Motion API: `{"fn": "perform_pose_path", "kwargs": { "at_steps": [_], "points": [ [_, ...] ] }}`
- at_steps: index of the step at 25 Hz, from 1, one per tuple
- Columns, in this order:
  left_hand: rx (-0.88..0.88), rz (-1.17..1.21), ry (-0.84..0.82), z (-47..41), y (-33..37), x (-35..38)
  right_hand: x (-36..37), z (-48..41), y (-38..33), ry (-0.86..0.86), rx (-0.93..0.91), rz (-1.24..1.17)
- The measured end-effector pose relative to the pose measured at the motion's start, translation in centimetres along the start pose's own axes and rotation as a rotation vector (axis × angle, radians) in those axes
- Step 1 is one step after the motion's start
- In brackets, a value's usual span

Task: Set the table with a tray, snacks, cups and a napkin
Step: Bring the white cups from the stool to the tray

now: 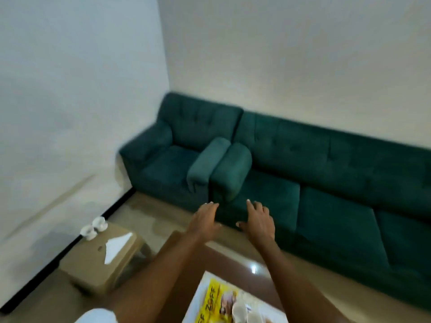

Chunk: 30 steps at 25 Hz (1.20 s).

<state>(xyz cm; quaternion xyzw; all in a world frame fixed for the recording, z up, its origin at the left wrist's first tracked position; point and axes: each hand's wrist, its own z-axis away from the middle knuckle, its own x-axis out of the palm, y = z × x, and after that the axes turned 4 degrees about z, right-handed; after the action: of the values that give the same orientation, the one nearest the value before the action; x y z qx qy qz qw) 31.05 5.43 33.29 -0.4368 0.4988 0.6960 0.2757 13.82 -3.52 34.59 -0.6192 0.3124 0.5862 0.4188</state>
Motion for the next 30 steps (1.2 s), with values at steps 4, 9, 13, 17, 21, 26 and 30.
{"fn": "perform_pose_path", "kwargs": {
  "at_steps": [4, 9, 13, 17, 21, 26, 30],
  "points": [
    [-0.030, -0.048, 0.253, 1.7, -1.0, -20.0, -14.0, -2.8, -8.9, 0.136, -0.168, -0.014],
    [-0.091, -0.102, 0.343, 7.6, -5.2, -40.4, -28.2, -3.5, -23.8, 0.353, -0.390, -0.094],
    [-0.128, -0.137, 0.473, 13.7, -11.8, -51.1, -33.8, -2.0, -37.1, 0.515, -0.572, -0.112],
    [-0.139, -0.180, 0.550, 17.6, -18.4, -57.3, -34.6, -1.1, -47.6, 0.545, -0.631, -0.103],
    [-0.153, -0.205, 0.563, 18.9, -23.4, -59.8, -33.9, -2.2, -54.0, 0.518, -0.640, -0.112],
    [-0.220, -0.197, 0.555, 15.2, -29.0, -60.1, -31.3, -6.0, -58.3, 0.465, -0.648, -0.137],
    [-0.273, -0.101, 0.577, 9.9, -34.8, -56.3, -25.0, -11.3, -61.0, 0.352, -0.657, -0.143]
  ]
}}
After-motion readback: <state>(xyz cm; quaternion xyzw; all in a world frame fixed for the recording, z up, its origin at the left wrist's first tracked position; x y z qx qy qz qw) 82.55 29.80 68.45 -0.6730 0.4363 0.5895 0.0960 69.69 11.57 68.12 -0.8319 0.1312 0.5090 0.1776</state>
